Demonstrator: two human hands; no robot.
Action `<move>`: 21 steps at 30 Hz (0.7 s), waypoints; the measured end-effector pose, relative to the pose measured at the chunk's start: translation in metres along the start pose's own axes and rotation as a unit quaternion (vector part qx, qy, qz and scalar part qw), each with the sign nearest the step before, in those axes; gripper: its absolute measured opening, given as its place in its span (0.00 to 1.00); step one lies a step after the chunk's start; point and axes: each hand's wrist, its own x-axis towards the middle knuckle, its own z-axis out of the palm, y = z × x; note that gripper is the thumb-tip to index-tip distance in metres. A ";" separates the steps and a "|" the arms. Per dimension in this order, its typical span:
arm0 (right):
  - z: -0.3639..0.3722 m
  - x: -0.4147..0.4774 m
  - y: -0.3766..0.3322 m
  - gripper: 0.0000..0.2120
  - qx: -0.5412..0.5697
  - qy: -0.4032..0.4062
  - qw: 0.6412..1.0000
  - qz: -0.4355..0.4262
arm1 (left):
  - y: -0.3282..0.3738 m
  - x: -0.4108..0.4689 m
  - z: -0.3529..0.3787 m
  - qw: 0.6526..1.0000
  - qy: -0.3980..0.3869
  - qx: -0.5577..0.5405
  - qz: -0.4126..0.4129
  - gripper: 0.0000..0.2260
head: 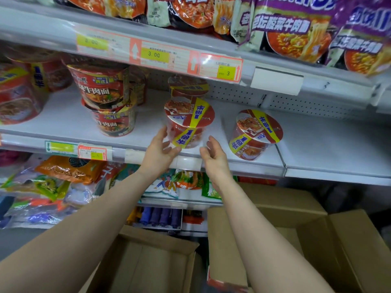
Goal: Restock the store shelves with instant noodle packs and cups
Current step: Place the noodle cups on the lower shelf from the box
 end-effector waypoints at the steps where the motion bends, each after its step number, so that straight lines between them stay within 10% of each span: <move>1: -0.002 -0.009 0.002 0.27 -0.001 0.002 1.000 0.001 | 0.001 -0.006 0.000 1.000 0.003 0.005 0.006 0.29; 21: -0.200 -0.095 0.135 0.24 -0.008 0.065 0.996 0.064 | -0.027 -0.118 0.198 0.988 -0.130 0.081 -0.027 0.19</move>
